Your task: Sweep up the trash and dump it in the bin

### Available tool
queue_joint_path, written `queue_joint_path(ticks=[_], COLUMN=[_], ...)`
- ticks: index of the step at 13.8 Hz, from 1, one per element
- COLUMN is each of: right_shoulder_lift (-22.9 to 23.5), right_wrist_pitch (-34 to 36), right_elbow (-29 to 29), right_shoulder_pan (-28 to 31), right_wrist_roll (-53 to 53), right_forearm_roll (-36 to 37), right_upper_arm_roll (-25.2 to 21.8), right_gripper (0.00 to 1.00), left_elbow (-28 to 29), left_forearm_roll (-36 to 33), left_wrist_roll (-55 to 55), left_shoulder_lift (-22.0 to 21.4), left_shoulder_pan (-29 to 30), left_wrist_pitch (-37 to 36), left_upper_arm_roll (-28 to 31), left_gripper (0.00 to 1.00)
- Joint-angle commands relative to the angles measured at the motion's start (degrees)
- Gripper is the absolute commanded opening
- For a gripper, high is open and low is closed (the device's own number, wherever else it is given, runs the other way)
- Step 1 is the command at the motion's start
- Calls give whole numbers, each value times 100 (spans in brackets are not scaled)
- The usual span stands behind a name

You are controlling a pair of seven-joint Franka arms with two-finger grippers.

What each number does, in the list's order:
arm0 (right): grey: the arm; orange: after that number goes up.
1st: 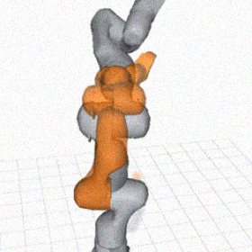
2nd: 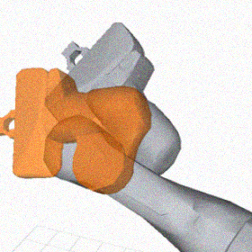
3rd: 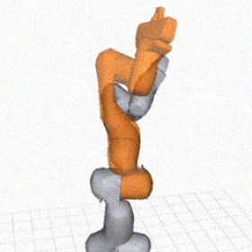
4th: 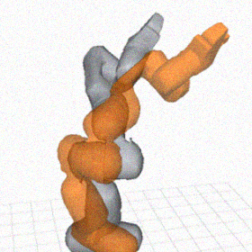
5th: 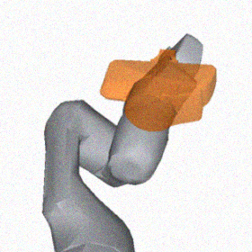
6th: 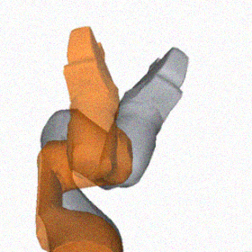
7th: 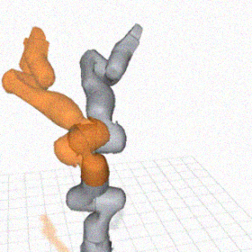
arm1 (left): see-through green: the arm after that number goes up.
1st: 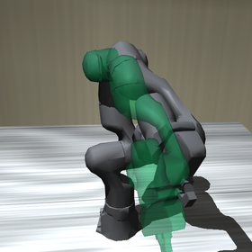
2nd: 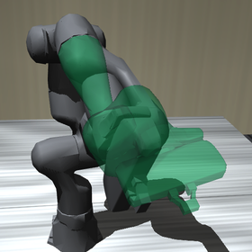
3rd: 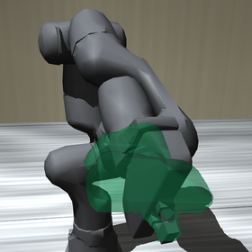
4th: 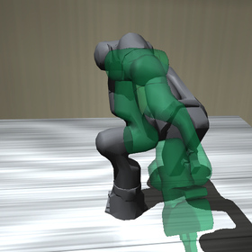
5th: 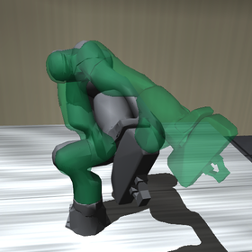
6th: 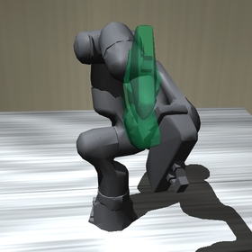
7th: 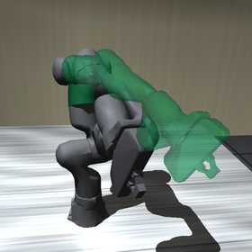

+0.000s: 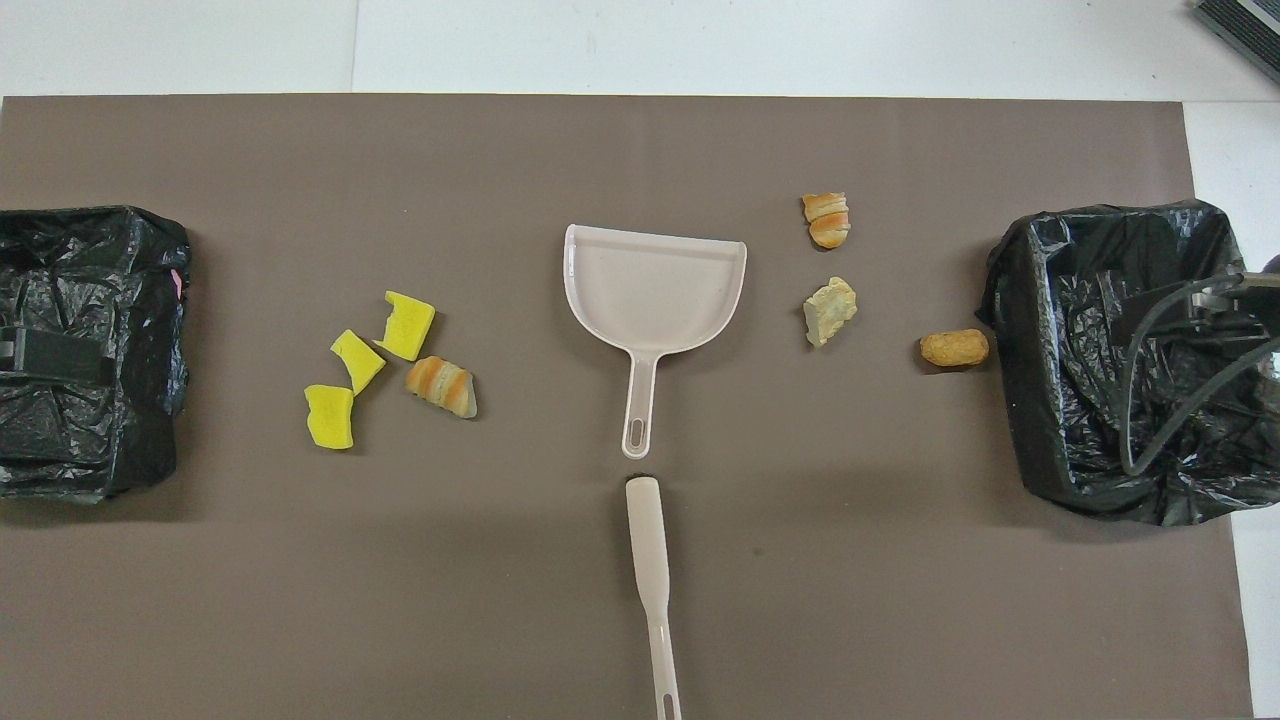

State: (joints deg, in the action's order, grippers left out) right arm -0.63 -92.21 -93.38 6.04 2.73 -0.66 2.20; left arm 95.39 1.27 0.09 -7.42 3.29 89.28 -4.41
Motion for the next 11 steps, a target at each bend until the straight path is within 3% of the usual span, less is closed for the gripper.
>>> queue_joint_path(ticks=[1,11], right_shoulder_lift=[-86,-60], right_wrist_pitch=[63,-8], right_elbow=[-110,-66], right_shoulder_pan=[46,29], right_wrist_roll=[96,35], right_forearm_roll=[-127,-128], right_upper_arm_roll=[8,44], right_gripper=[100,100], left_elbow=[103,103], left_forearm_roll=[48,48], left_wrist_roll=[17,26], left_shoulder_lift=[-110,-110], left_shoulder_pan=[5,-22], left_wrist_pitch=[2,2], left_upper_arm_roll=[19,10], left_gripper=[100,100])
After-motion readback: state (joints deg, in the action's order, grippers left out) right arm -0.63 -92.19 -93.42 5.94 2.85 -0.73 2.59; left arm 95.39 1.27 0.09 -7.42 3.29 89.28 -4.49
